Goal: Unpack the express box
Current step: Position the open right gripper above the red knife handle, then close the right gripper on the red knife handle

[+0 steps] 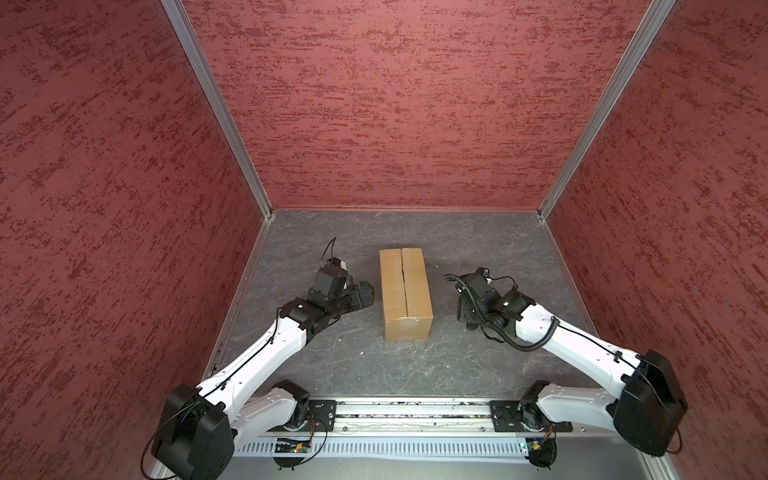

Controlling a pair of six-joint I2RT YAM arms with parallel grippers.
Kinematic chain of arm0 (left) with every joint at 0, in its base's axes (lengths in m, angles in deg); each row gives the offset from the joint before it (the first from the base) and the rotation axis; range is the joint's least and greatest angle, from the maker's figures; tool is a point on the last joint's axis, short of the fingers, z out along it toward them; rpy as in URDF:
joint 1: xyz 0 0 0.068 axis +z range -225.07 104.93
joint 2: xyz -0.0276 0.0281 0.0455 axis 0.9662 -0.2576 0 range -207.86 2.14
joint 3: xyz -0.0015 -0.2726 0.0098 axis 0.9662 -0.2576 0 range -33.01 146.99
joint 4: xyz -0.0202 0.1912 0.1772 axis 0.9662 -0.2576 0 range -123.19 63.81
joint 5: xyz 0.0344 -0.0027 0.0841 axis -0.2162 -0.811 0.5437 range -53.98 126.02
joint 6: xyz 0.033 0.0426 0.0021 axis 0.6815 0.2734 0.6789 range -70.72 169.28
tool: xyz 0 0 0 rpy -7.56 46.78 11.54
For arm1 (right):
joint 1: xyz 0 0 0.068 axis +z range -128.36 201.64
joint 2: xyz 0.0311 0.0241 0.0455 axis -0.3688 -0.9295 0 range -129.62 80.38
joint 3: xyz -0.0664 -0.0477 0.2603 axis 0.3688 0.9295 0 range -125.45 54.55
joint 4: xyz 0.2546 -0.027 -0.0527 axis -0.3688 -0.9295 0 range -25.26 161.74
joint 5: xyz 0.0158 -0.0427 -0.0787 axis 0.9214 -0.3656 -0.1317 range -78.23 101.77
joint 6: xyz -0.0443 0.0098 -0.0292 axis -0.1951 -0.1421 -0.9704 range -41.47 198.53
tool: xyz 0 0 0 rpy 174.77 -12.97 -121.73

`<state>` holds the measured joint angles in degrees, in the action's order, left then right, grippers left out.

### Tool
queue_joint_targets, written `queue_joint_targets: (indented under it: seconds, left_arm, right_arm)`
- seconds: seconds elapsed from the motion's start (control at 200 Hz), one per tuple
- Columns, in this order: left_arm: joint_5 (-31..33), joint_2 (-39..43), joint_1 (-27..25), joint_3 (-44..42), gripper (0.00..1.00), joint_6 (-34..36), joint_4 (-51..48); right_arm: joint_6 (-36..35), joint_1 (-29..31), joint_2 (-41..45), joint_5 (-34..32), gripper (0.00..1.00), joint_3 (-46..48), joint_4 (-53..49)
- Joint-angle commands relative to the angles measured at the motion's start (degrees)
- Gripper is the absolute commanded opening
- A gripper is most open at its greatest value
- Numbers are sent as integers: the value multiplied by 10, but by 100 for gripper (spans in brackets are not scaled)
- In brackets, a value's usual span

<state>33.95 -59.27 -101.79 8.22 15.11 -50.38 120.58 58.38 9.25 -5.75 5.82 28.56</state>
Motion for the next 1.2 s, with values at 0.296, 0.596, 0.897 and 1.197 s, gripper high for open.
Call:
queue_joint_targets:
  seconds: [0.296,0.596,0.897,1.197]
  left_arm:
    - [12,7,10,22,100,2,1]
    - [1,4,17,24,100,3,4]
    - [-2,4,24,33,100,12,-3]
    - [-59,-16,28,93,100,37,-21]
  right_arm:
    - [-71,-87,-94,41,63,-1,38]
    - [-95,-101,-188,71,61,-12,80]
    - [-97,-106,-207,87,39,4,92]
    - [-113,-108,-168,89,11,-7,72]
